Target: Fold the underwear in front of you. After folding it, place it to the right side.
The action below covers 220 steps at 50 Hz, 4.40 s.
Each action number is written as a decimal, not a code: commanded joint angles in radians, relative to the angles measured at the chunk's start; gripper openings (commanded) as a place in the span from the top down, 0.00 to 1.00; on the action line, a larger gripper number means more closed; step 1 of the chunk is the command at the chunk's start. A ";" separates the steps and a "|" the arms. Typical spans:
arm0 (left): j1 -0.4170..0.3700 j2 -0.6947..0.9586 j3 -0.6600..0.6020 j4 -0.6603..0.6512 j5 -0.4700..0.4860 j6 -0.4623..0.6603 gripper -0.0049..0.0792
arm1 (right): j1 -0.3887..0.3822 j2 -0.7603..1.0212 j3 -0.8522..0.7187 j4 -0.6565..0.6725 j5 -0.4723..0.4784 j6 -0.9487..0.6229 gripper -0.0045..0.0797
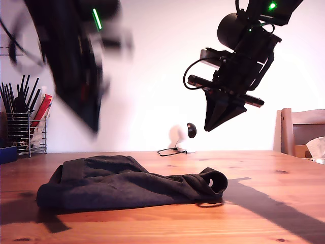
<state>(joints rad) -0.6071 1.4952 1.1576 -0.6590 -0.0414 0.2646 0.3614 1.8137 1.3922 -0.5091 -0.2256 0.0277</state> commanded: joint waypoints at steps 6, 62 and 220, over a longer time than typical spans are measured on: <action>0.052 -0.068 -0.009 0.049 0.106 -0.061 0.97 | 0.013 -0.161 -0.015 0.043 0.000 -0.016 0.96; 0.370 -0.285 -0.249 0.374 0.620 -0.115 0.97 | 0.045 -0.831 -0.548 0.195 0.116 0.264 0.96; -0.044 0.294 -0.249 0.248 0.270 -0.021 0.85 | 0.030 0.039 -0.378 0.140 -0.163 0.339 0.95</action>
<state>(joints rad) -0.6258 1.7500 0.9546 -0.3996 0.2321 0.2401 0.3943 1.8328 1.0149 -0.3508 -0.4110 0.3660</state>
